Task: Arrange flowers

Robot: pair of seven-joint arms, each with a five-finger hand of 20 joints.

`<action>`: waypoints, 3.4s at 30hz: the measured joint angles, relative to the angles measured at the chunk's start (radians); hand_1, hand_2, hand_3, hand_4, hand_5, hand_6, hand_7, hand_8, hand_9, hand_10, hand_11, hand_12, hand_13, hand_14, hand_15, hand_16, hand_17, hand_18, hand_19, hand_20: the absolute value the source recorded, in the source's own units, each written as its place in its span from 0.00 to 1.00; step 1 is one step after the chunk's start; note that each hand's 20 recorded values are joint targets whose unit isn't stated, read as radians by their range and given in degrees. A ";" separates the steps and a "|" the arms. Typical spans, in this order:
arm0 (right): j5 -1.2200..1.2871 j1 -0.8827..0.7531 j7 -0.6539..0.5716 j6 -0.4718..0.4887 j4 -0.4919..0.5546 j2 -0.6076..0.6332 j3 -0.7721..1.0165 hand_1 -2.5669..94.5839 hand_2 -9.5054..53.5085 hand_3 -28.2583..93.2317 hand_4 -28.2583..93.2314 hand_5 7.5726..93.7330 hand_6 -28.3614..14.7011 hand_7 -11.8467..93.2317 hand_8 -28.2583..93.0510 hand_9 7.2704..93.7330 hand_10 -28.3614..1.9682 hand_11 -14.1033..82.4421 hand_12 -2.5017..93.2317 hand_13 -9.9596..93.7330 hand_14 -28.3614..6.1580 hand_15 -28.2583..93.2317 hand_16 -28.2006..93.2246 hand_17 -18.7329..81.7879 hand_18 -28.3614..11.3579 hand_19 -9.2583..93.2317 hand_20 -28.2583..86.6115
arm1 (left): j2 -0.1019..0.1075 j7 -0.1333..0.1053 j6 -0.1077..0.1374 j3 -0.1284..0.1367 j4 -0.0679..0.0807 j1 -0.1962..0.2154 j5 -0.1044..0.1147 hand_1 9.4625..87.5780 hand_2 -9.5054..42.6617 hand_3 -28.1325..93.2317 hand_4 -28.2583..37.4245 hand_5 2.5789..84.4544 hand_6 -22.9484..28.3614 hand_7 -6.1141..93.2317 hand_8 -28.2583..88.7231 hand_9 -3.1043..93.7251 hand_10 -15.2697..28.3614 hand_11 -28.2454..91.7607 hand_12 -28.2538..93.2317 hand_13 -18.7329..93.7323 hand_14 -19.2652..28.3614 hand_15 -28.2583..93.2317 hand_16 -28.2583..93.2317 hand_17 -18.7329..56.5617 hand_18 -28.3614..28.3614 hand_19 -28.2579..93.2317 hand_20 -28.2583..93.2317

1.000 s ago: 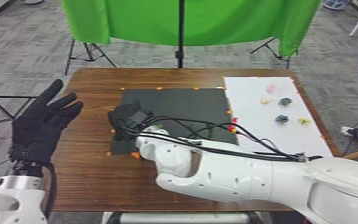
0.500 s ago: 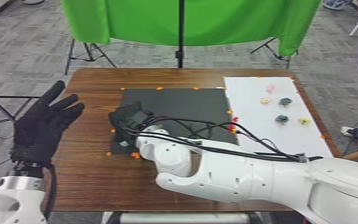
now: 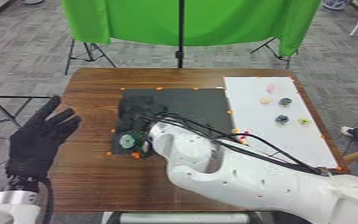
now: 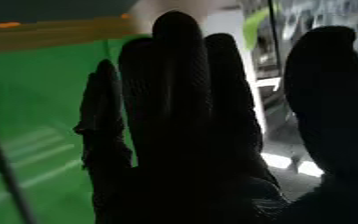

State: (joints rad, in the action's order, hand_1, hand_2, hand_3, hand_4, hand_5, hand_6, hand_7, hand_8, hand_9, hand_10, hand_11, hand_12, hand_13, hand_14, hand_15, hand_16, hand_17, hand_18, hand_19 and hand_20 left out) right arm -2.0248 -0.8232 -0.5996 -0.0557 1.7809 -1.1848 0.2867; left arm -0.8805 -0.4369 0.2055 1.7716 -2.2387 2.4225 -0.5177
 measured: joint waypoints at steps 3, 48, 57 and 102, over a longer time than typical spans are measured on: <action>0.106 -0.043 0.117 -0.074 0.060 0.080 0.114 0.33 0.11 0.90 0.00 0.52 0.68 0.27 0.12 0.58 0.44 0.40 0.17 0.59 0.44 0.70 0.31 0.35 0.10 0.73 0.56 | -0.004 -0.012 0.002 -0.001 0.000 0.025 0.002 0.18 0.29 0.89 0.03 0.39 0.58 0.18 0.15 0.39 0.80 0.41 0.32 0.38 0.99 0.62 0.16 0.11 0.97 0.68 0.29; -0.107 -0.301 -0.198 -0.287 -0.111 0.696 0.231 0.67 0.00 0.72 0.00 0.92 0.74 0.28 0.24 0.99 0.72 0.27 0.35 0.88 0.76 0.67 0.48 0.55 0.17 0.89 0.67 | -0.007 -0.053 0.010 -0.080 0.004 0.023 0.012 0.18 0.29 0.90 0.03 0.39 0.58 0.18 0.15 0.39 0.80 0.41 0.32 0.37 0.99 0.62 0.16 0.11 0.97 0.68 0.29; -0.134 -0.364 -0.195 -0.371 -0.108 0.677 0.283 0.65 0.00 0.75 0.00 0.93 0.73 0.28 0.26 1.00 0.75 0.33 0.35 0.89 0.74 0.70 0.46 0.56 0.18 0.90 0.67 | -0.008 -0.044 0.009 -0.076 0.004 0.021 0.011 0.18 0.29 0.89 0.03 0.39 0.58 0.18 0.15 0.38 0.80 0.41 0.32 0.37 0.99 0.63 0.16 0.11 0.97 0.68 0.29; -0.058 0.234 0.008 -0.106 -0.377 -0.151 -0.258 0.58 0.00 0.68 0.00 0.79 0.77 0.23 0.20 0.89 0.63 0.51 0.23 0.79 0.64 0.80 0.41 0.48 0.13 0.89 0.68 | 0.024 0.062 -0.047 -0.076 0.033 -0.162 -0.042 0.17 0.29 0.89 0.03 0.39 0.58 0.18 0.16 0.39 0.80 0.41 0.32 0.37 0.99 0.62 0.16 0.11 0.97 0.68 0.29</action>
State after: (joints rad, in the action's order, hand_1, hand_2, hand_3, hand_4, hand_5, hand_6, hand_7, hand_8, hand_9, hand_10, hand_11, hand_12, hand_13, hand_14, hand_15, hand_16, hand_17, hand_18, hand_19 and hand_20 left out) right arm -2.0826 -0.5896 -0.5913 -0.1613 1.4041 -1.3359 0.0290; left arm -0.8563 -0.3752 0.1583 1.6954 -2.2061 2.2607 -0.5594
